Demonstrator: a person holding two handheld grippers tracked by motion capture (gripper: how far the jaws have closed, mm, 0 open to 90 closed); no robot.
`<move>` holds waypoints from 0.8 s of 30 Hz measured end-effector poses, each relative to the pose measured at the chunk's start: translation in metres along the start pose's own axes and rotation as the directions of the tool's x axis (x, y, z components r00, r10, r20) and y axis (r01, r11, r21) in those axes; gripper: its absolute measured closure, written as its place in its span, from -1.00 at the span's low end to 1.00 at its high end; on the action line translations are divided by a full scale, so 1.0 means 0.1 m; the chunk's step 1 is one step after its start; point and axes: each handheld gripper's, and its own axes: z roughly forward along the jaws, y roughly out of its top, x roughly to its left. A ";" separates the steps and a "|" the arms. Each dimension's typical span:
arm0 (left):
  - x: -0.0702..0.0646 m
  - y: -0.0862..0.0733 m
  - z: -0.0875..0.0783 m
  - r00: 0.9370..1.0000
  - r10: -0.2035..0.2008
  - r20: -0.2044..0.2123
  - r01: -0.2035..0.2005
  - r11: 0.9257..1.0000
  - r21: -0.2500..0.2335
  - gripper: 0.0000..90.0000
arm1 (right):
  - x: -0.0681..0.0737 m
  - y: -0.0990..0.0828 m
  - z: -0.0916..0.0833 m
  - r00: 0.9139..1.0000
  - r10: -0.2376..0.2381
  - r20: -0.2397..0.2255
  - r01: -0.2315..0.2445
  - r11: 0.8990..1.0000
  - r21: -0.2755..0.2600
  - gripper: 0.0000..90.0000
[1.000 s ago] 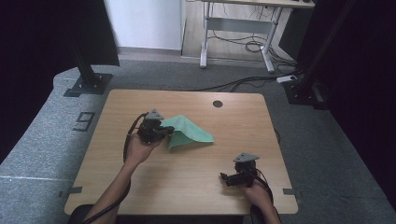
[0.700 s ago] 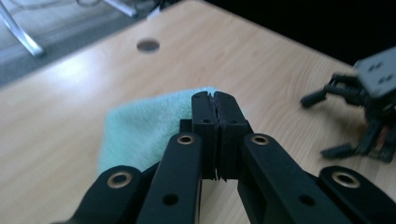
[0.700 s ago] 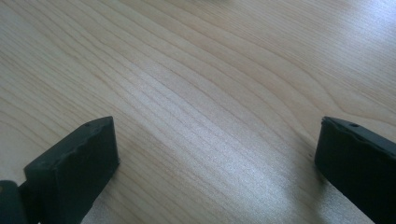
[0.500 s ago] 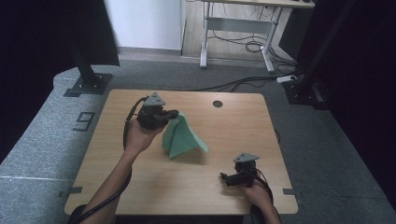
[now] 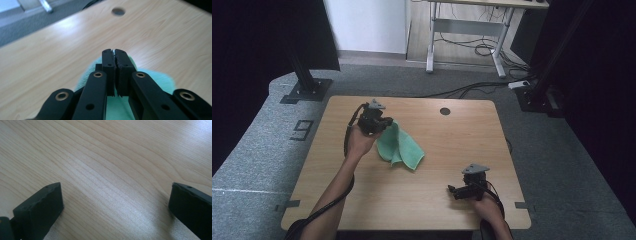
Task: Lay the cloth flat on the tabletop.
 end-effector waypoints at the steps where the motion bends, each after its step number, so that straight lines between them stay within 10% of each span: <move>1: 0.03 -0.04 0.06 1.000 -0.003 -0.008 0.003 1.000 0.013 0.92 | 0.00 0.00 0.00 1.000 0.000 0.000 0.000 1.000 0.000 -1.00; 9: 0.19 -0.31 0.34 0.995 -0.007 -0.097 0.016 0.996 0.088 0.51 | 0.00 0.00 0.00 1.000 0.000 0.000 0.000 1.000 0.000 -1.00; 16: 0.24 -0.32 0.14 0.993 -0.046 -0.112 0.048 0.999 0.011 -0.22 | 0.00 0.00 0.00 1.000 -0.001 0.000 0.001 1.000 0.000 -1.00; 24: 0.19 -0.66 0.03 0.994 -0.072 -0.086 0.074 0.997 0.023 -0.57 | 0.00 0.00 0.00 1.000 0.001 -0.001 -0.001 1.000 0.002 -1.00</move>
